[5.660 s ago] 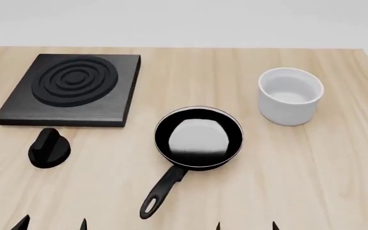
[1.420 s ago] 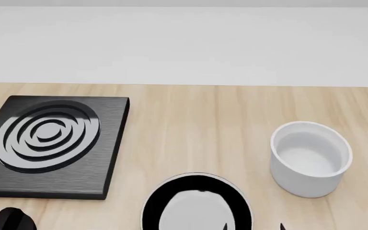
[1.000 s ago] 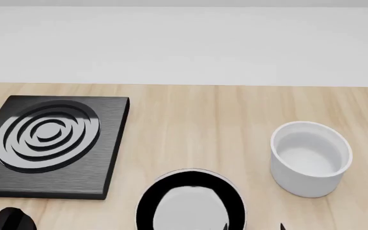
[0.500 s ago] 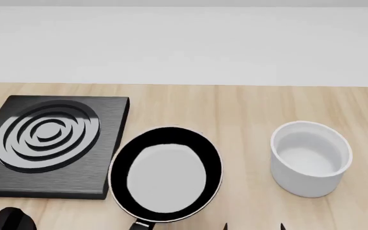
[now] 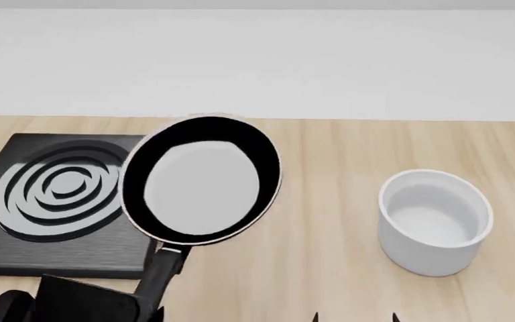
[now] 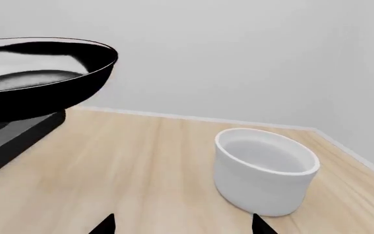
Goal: Put the frying pan on the cabinet shelf.
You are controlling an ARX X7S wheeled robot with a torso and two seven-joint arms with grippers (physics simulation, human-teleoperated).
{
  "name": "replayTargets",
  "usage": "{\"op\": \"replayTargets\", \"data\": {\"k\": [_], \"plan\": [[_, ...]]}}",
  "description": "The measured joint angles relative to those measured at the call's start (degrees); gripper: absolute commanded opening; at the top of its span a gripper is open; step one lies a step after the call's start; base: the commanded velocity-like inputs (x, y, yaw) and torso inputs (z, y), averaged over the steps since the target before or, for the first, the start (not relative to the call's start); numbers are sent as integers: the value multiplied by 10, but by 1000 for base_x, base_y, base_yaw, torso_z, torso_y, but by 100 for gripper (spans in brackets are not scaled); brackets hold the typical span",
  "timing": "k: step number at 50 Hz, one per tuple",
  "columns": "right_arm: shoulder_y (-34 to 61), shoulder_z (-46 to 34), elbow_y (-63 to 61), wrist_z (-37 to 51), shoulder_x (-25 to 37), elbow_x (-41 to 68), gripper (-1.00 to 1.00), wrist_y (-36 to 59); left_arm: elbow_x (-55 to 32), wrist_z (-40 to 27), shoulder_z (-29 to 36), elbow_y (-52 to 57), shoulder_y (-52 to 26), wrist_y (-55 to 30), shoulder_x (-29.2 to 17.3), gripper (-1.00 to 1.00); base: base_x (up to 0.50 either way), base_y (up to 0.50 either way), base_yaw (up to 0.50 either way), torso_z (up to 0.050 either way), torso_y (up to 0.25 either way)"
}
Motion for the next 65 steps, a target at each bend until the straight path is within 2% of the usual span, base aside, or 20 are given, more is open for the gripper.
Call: {"op": "replayTargets", "data": {"k": [15, 30, 43, 65], "plan": [[0, -3, -1, 3, 2, 3, 100, 1, -104, -49, -126, -3, -123, -148, 1, -100, 0, 0, 0, 0, 2], [1, -6, -2, 5, 4, 6, 100, 2, -158, -83, -226, -70, -246, -237, -28, -100, 0, 0, 0, 1, 2], [1, -9, -2, 6, 6, 7, 100, -2, -159, -84, -256, -166, -337, -243, -74, -100, 0, 0, 0, 1, 2], [2, -15, -3, 10, 9, 8, 100, -1, -113, -69, -252, -329, -465, -207, -160, -100, 0, 0, 0, 0, 2]]}}
